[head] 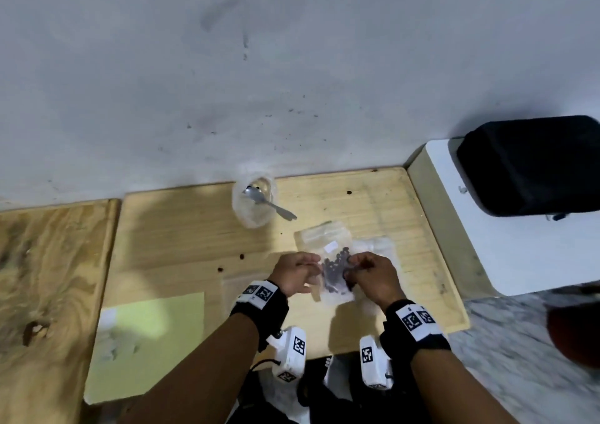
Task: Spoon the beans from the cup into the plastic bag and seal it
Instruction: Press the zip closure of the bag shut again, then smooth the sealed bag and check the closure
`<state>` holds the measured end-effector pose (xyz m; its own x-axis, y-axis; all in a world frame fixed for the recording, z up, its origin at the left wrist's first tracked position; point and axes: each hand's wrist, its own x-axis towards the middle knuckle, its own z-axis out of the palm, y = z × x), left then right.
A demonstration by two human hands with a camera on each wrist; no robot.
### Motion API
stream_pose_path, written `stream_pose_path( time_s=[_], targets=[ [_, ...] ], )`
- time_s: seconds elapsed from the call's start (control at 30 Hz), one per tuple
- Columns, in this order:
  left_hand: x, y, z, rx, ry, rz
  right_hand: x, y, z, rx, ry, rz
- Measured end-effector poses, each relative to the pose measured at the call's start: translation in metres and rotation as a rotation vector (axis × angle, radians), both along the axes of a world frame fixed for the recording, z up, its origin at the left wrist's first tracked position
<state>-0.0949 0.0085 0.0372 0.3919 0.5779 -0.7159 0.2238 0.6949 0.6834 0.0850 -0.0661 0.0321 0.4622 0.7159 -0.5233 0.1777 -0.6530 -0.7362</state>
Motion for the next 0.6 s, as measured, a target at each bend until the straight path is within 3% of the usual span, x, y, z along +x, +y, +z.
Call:
stream_pose_path(
  time_s=[0.13,0.3,0.47,0.6],
  targets=[
    [0.049,-0.009,-0.009,-0.104,-0.059,-0.050,0.036,-0.023,-0.008,-0.075,-0.109,-0.021],
    [0.093,-0.028,-0.021,-0.044,-0.018,-0.121,0.058,-0.043,-0.012,-0.060,-0.217,-0.039],
    [0.097,-0.036,-0.025,-0.026,0.052,-0.184,0.061,-0.049,-0.028,-0.090,-0.306,0.016],
    [0.076,-0.032,-0.018,0.027,0.074,-0.160,0.044,-0.041,-0.020,0.040,-0.413,0.040]
  ],
)
